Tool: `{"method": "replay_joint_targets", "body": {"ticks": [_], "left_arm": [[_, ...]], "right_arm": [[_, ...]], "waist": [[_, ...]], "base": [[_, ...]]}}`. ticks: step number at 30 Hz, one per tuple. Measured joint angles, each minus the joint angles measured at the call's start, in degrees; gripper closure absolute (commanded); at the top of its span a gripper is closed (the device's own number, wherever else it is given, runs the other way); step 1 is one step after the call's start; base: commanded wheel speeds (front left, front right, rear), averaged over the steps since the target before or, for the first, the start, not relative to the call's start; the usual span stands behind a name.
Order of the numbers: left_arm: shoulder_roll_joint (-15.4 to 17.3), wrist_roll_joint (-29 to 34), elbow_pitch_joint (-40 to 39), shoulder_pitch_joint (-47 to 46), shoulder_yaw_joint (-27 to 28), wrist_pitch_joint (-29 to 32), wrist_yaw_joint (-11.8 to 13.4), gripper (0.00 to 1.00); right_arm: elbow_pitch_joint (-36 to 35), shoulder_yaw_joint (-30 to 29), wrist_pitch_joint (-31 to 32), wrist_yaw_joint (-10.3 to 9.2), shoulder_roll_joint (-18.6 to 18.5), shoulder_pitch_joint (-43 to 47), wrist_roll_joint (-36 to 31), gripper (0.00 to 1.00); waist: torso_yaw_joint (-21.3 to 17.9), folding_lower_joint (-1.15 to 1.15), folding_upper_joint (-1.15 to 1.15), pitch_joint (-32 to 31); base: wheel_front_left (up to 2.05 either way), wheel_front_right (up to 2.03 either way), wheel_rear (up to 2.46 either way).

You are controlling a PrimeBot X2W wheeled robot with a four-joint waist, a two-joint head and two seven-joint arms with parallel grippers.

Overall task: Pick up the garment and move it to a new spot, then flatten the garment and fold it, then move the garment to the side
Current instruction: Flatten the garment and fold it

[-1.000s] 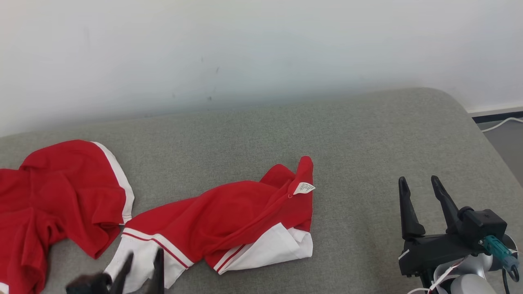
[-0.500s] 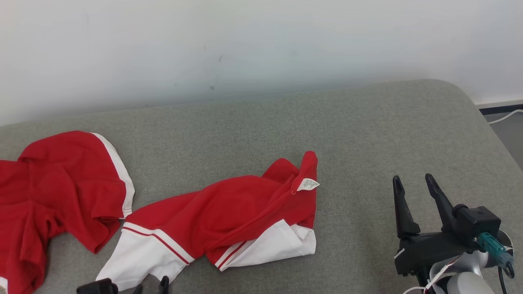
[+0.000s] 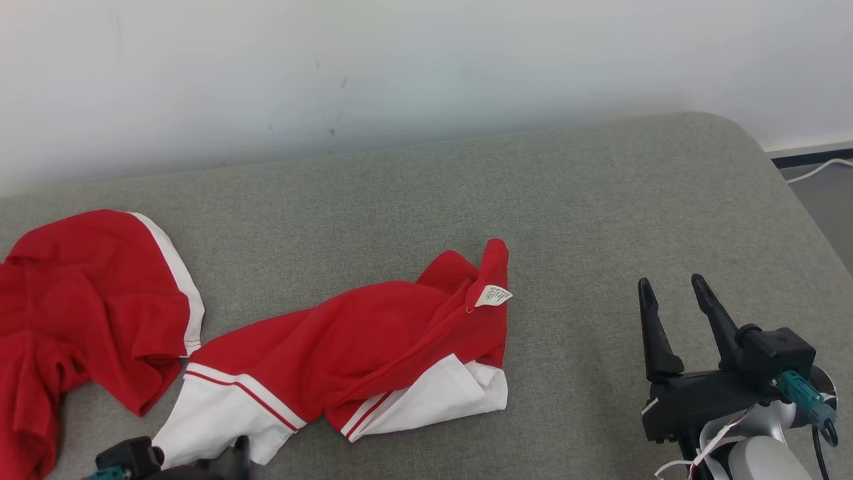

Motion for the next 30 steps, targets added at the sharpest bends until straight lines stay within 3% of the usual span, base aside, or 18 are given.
{"method": "replay_joint_targets", "body": {"ticks": [18,25,30], "left_arm": [[1.2,-0.4,1.6,-0.1,5.3,-0.6,0.8,0.0],[6.4,1.2,-1.2,2.5,2.8,-0.7,-3.0,0.0],[7.6,2.1,-3.7,1.9,0.8,-1.6,-5.6,0.0]], "right_arm": [[0.0,-0.3,0.0,0.0,-0.6,0.1,0.0,0.0],[-0.9,-0.6,0.0,-0.07,-0.8,0.3,0.0,0.0],[-0.9,-0.4,0.1,-0.07,-0.9,0.2,-0.1,0.0]], "waist": [[0.8,0.0,0.0,0.5],[2.0,0.0,0.0,0.8],[2.8,0.0,0.0,1.2]], "base": [[0.0,0.0,0.0],[0.0,0.0,0.0],[0.0,0.0,0.0]]}}
